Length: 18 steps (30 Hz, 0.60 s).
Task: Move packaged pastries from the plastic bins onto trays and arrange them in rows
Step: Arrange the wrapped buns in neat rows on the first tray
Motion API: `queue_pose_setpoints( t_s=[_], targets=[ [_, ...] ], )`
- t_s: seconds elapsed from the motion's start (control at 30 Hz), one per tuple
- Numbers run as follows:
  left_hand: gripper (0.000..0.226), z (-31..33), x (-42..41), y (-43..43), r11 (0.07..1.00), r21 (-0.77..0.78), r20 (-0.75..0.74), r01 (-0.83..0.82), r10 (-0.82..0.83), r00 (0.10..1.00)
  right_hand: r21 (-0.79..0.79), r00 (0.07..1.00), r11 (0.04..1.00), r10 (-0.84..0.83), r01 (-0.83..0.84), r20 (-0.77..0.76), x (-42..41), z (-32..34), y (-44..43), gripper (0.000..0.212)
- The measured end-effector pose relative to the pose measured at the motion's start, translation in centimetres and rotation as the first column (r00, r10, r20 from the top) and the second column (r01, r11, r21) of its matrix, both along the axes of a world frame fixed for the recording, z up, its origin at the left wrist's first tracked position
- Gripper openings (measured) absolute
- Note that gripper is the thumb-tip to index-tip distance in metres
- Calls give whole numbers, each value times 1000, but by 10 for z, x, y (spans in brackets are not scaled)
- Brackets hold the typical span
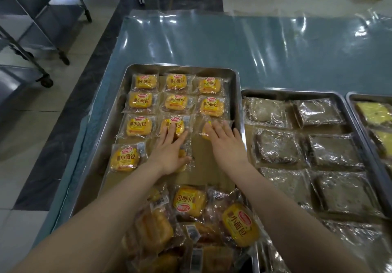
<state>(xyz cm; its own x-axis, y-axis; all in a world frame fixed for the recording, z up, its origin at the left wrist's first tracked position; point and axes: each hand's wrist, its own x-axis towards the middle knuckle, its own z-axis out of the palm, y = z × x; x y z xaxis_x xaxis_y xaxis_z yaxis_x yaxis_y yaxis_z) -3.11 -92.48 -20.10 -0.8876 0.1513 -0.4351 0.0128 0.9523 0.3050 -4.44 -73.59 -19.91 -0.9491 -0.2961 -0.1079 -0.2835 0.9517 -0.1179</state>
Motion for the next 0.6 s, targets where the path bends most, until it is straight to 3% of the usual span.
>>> queue_pose_setpoints(
  t_s=[0.13,0.33,0.5,0.6],
  targets=[
    [83,-12,7,-1,1000,7,-20,5,-5,1000,-8,998,998,-63,63,7,-7,-4,-5,76],
    [75,-18,10,-4,999,15,-44,39,-38,998,-54,998,999,-2,6,70,-7,-16,-16,78],
    [72,-4,10,-11,981,190,-4,31,-31,1000,-49,993,998,36,-31,114,-11,-16,-10,81],
    [69,13,23,-15,960,279,-93,24,2,996,-83,997,996,25,-19,78,-5,-10,-10,84]
  ],
)
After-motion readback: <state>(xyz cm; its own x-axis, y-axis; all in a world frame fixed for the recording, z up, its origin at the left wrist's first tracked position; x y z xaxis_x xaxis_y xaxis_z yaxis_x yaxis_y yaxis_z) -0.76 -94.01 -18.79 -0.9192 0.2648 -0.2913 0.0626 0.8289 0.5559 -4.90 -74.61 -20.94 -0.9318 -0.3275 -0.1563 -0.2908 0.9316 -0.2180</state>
